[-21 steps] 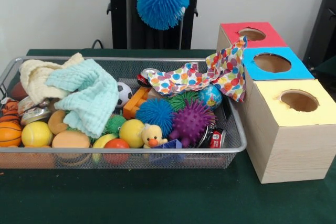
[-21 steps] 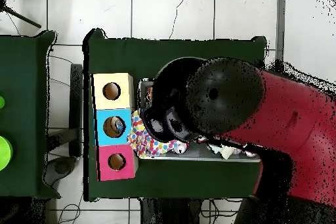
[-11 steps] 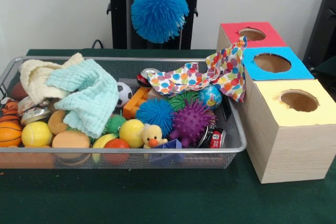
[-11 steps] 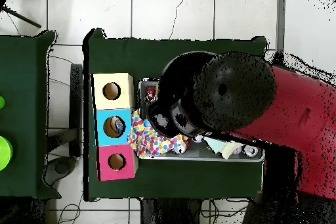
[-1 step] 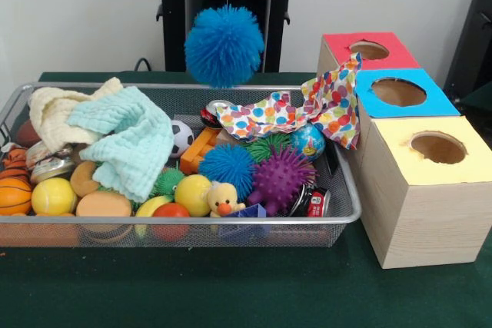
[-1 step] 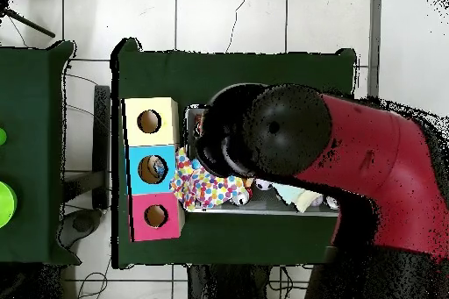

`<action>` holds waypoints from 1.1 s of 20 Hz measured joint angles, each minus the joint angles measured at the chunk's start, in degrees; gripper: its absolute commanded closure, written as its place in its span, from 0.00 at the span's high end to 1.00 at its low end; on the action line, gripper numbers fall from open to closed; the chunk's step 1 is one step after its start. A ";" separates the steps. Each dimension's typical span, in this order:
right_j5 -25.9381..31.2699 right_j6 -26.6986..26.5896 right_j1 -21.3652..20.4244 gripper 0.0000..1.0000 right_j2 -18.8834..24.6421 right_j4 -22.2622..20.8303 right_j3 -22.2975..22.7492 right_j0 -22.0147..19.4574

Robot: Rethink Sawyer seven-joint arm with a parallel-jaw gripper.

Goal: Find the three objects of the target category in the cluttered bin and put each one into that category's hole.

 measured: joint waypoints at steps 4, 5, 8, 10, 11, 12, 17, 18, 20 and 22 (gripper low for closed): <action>-3.38 0.00 0.00 0.00 0.07 -1.10 2.16 0.00; -4.03 0.00 0.00 0.00 0.10 -1.30 2.61 -0.01; -6.26 0.00 -0.01 0.00 0.25 -2.03 4.41 0.00; -7.01 0.00 -0.02 0.00 0.37 -2.09 5.14 -0.03; -7.48 0.00 -0.04 0.00 0.45 -2.14 5.59 -0.05; -8.40 0.00 -0.03 0.00 0.60 -2.21 6.36 -0.10; -10.52 0.00 -0.04 0.00 1.27 -2.39 8.64 -0.22; -10.52 0.00 -0.06 0.00 1.53 -2.45 8.87 -0.23; -10.78 0.00 -0.11 0.00 1.79 -2.49 9.06 -0.34; -11.82 0.00 -0.16 0.00 2.22 -2.54 9.50 -0.65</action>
